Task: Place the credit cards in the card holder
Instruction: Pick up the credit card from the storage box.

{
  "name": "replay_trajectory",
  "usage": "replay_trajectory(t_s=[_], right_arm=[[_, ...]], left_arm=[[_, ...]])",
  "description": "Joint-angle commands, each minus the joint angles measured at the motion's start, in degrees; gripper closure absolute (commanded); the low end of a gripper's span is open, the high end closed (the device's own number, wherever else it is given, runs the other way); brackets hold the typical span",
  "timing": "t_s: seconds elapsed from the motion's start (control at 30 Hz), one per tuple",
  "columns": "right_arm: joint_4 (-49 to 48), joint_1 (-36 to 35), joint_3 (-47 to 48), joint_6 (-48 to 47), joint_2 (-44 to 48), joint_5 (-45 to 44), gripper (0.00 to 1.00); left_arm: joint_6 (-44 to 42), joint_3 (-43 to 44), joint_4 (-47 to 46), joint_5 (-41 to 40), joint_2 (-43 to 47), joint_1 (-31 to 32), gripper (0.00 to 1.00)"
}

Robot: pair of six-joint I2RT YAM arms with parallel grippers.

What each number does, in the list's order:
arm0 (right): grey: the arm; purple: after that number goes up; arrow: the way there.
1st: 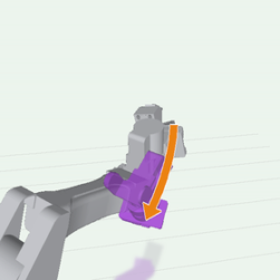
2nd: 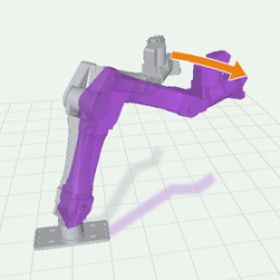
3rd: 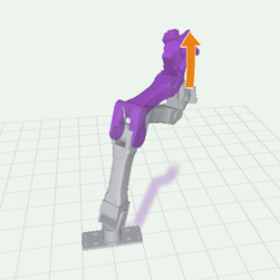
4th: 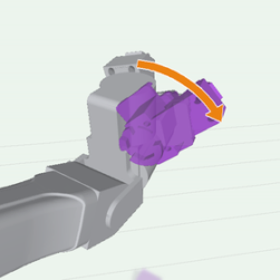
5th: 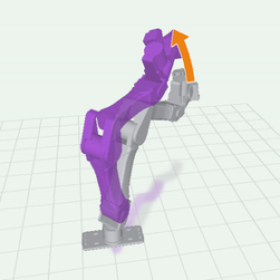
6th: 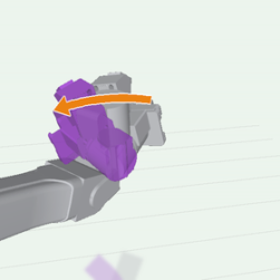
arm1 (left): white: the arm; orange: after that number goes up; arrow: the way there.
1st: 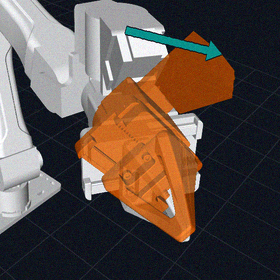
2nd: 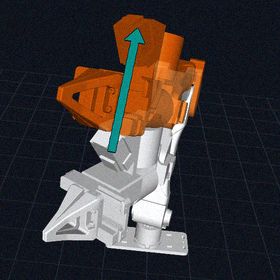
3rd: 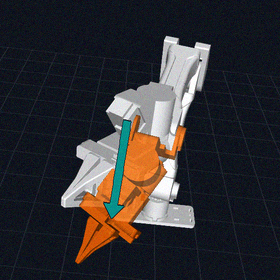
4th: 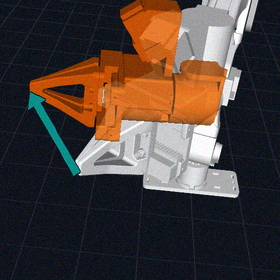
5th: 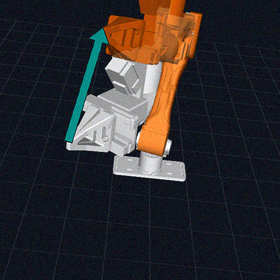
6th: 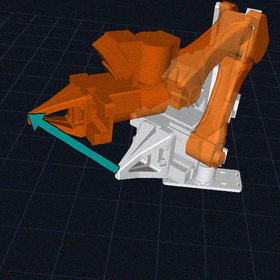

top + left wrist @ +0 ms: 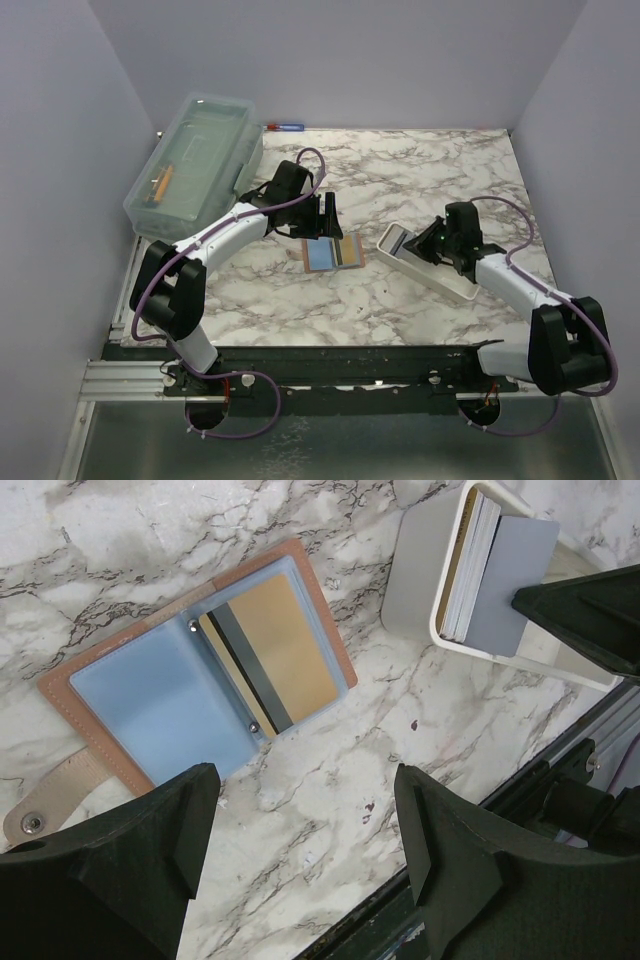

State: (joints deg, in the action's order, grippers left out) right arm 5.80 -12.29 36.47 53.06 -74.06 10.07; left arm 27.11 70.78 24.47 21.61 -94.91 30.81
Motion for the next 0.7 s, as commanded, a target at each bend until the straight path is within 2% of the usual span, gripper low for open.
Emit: replay_trajectory(t_s=[0.0, 0.17, 0.37, 0.53, 0.67], right_arm=[[3.8, 0.0, 1.6, -1.0, 3.4, -2.2, 1.0], [8.6, 0.0, 4.1, -4.9, 4.9, -3.1, 1.0], [12.9, 0.0, 8.0, -18.1, 5.9, -1.3, 1.0], [10.5, 0.1, 11.9, -29.0, 5.1, 5.6, 1.0], [8.9, -0.1, 17.2, -29.8, -1.1, 14.4, 1.0]], left_arm=[[-0.7, -0.7, -0.6, 1.1, 1.4, -0.2, 0.23], [-0.7, -0.8, -0.5, 0.2, 1.4, -0.3, 0.22], [0.5, -1.0, 2.3, -2.5, 1.5, -2.3, 0.22], [0.5, -2.8, 4.8, -1.9, 0.9, -6.3, 0.22], [0.3, -3.8, 5.3, -3.4, -0.8, -8.4, 0.22]])
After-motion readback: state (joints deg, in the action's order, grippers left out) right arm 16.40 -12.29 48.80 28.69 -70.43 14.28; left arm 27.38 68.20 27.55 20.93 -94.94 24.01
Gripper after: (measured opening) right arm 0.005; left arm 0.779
